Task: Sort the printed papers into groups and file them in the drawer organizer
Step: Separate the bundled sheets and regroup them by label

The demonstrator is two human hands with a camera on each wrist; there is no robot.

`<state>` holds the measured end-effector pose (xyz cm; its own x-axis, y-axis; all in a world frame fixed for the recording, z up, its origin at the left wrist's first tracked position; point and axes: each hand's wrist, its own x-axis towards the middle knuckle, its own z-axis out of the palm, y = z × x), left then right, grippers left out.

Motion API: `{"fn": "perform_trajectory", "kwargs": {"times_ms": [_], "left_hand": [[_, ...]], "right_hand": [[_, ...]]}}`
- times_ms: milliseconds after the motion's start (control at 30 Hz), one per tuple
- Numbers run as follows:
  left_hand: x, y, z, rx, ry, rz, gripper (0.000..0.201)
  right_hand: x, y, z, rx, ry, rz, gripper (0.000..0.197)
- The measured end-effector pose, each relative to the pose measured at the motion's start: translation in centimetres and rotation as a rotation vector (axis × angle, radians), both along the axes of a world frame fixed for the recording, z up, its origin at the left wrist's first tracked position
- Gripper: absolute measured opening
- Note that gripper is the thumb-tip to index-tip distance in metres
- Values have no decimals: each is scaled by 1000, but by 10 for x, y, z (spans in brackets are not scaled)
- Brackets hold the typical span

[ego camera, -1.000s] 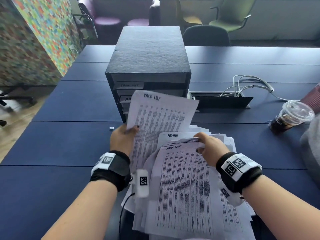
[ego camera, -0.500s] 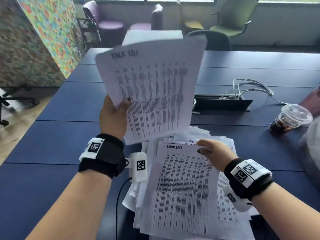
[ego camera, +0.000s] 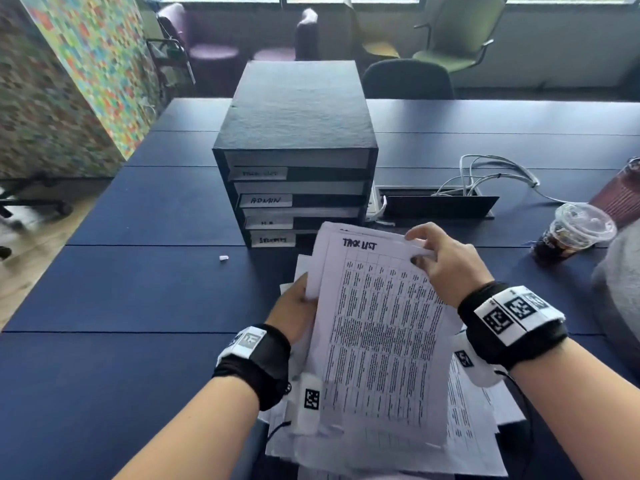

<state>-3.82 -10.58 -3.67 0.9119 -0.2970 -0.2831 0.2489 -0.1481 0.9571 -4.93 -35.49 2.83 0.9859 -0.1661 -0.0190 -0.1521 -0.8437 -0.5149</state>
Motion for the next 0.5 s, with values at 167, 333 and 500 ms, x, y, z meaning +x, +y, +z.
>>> {"fn": "perform_trajectory", "kwargs": {"times_ms": [167,333,500], "left_hand": [[-7,1,-12,-26,133,-77,57],[-9,3,-25,-19,252,-163,60],[7,13,-41,345,130,-230,55]], "right_hand": [[0,1,-16,16,100,-26,49],[-1,3,-33,-137,193,-45,24],[-8,12,-41,-266,215,17,25]]}}
